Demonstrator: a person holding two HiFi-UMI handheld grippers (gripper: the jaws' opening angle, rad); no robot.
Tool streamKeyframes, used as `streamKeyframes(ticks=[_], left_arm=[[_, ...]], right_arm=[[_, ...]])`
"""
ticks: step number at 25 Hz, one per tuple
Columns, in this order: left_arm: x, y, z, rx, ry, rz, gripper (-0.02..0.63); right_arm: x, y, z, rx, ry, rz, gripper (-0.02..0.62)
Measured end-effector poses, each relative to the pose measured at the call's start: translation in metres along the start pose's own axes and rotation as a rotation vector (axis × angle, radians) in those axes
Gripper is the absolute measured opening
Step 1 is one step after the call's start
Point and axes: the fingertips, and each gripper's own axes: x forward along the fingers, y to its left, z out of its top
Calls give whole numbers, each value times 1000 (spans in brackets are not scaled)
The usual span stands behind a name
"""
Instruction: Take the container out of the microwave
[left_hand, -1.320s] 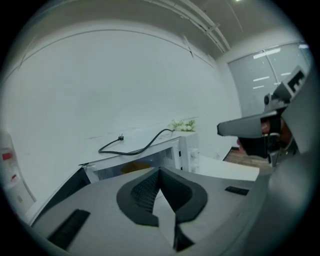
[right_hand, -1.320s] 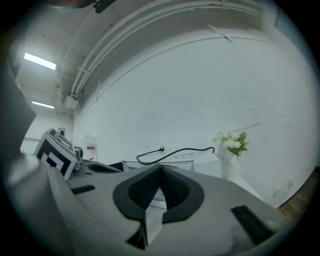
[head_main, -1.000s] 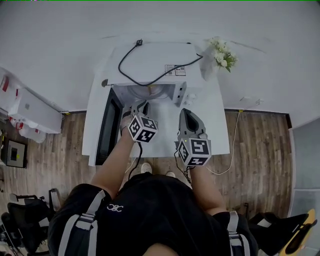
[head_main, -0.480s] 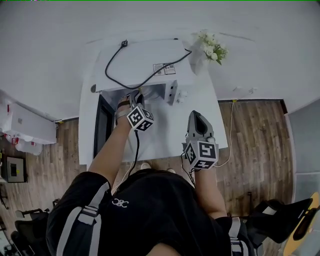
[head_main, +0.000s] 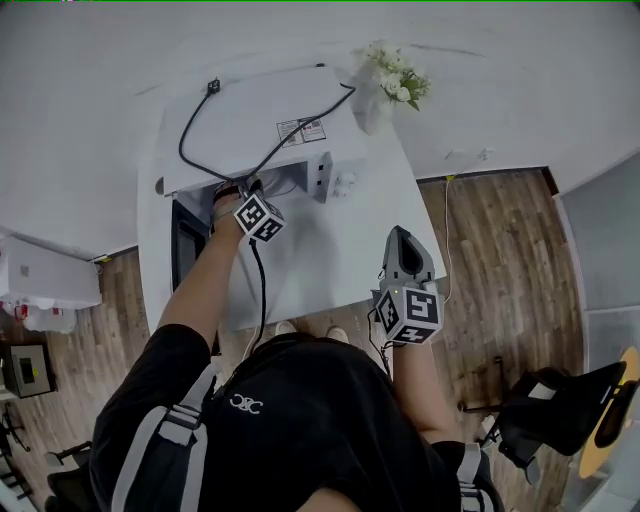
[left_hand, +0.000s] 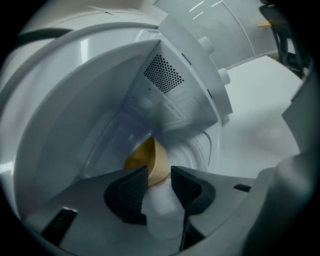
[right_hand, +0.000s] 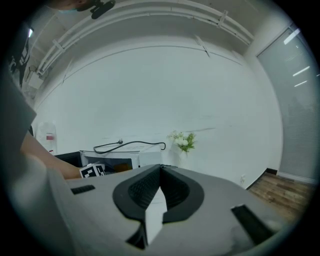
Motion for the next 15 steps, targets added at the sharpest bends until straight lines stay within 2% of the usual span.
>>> streamKeyframes(ticks=[5, 12, 15], left_arm=[[21, 4, 9, 29, -20, -5, 180], [49, -1, 4, 100, 47, -47, 190], [54, -3, 0, 136, 81, -49, 157]], right_arm=[[-5, -10, -8, 0, 22, -43, 5], [-10, -16, -14, -5, 45, -74, 3], [-11, -18, -16, -3, 49, -80, 3]])
